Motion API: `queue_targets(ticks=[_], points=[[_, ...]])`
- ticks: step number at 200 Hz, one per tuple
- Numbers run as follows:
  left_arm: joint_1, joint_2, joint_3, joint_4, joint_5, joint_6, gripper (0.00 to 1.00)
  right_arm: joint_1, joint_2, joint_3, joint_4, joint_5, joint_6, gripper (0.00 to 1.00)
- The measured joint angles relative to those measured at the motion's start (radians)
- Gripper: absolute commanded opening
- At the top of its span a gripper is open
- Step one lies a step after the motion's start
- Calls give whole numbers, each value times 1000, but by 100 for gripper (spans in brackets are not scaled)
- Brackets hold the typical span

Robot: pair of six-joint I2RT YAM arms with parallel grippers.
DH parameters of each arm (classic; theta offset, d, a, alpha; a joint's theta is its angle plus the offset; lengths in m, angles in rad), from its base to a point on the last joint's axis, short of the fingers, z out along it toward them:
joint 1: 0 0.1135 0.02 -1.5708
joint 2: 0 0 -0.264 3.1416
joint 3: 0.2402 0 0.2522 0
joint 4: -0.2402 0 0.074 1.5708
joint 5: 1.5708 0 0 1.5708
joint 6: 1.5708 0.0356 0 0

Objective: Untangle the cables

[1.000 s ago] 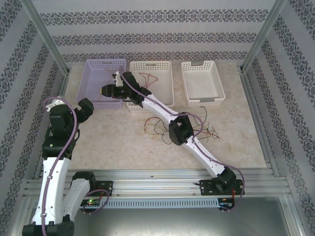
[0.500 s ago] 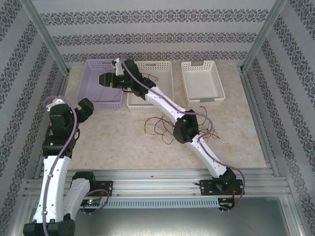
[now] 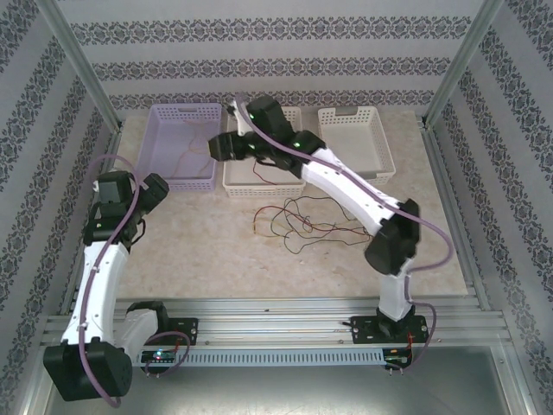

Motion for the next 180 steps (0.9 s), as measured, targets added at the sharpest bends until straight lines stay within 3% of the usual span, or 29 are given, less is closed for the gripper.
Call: queue_targets(ticks=[30,80,109,150,180], points=[[54,69,-60,27,32,-60,97,-13,-230,-378,24,52,-32,67],[76,93,-105,45,33,-106,98,-13,-336,-645,55,82,-32,64],[103,97,-105,60,21,-110,98,-12,-315,-718,72,88,-29,62],[201,182,-109,102,34,-140,97,2,-239,-719,126,92,-33,62],[226,249,-116,142,49,-159,96,28,-165,-703,132,135,-57,61]])
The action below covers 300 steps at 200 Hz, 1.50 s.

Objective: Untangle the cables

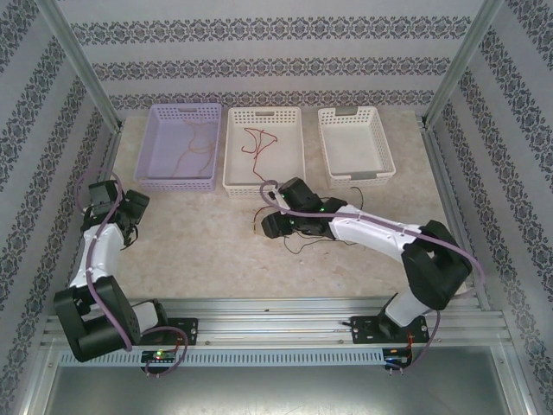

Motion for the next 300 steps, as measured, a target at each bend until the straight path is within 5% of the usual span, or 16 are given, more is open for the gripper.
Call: queue_targets(ticks=[112,218,300], points=[[14,216,38,253,71,-11,86,12,120,49,2,68,-51,62],[14,351,87,401,98,103,50,26,117,49,31,55,-54,62],[14,401,91,457,109,143,32,34,91,49,33,50,-54,62]])
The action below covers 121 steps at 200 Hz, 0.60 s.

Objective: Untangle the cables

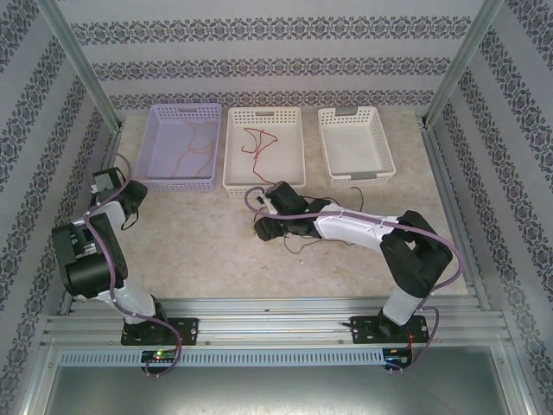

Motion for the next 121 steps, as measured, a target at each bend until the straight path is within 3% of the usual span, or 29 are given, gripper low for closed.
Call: queue_targets(ticks=[50,121], points=[[-1,6,4,14,6,3,28,19,-6,0,5,-2,0,62],[-1,10,18,24,17,21,14,21,-17,0,5,-2,0,62]])
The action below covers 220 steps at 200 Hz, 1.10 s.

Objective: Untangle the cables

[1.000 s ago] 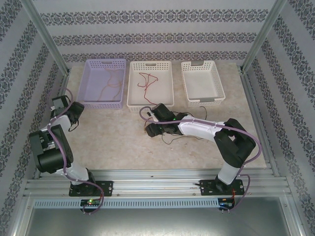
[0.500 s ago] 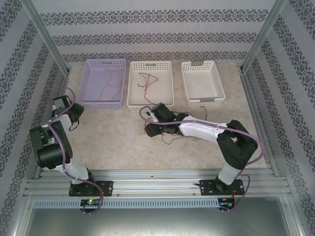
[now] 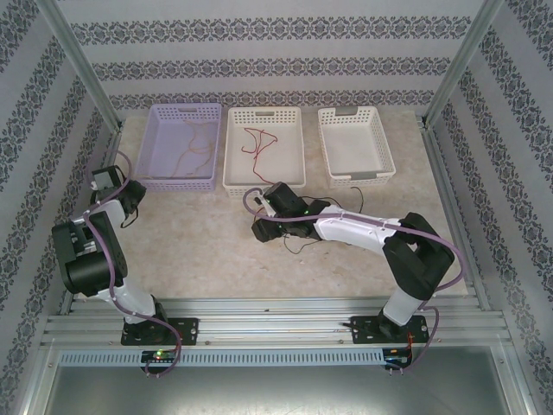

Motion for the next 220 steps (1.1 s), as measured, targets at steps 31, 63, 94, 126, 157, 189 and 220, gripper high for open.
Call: queue_targets(ticks=[31,63,94,126,157,189,220], points=[[0,0,1,2,14,3,8,5,0,0,0,0,0,62],[0,0,3,2,24,7,0,5,-2,0,0,0,0,62],[-2,-1,4,1,42,7,0,8,-4,0,0,0,0,62],[-13,-13,28,-19,65,13,0,11,-4,0,0,-8,0,62],[-33,-48,81,-54,92,34,0,11,-4,0,0,-9,0,62],[-35,-60,154,-78,142,33,0,11,-10,-1,0,-14,1,62],[-71,-43,244,-116,165,33,0,11,-21,-1,1,-19,3,62]])
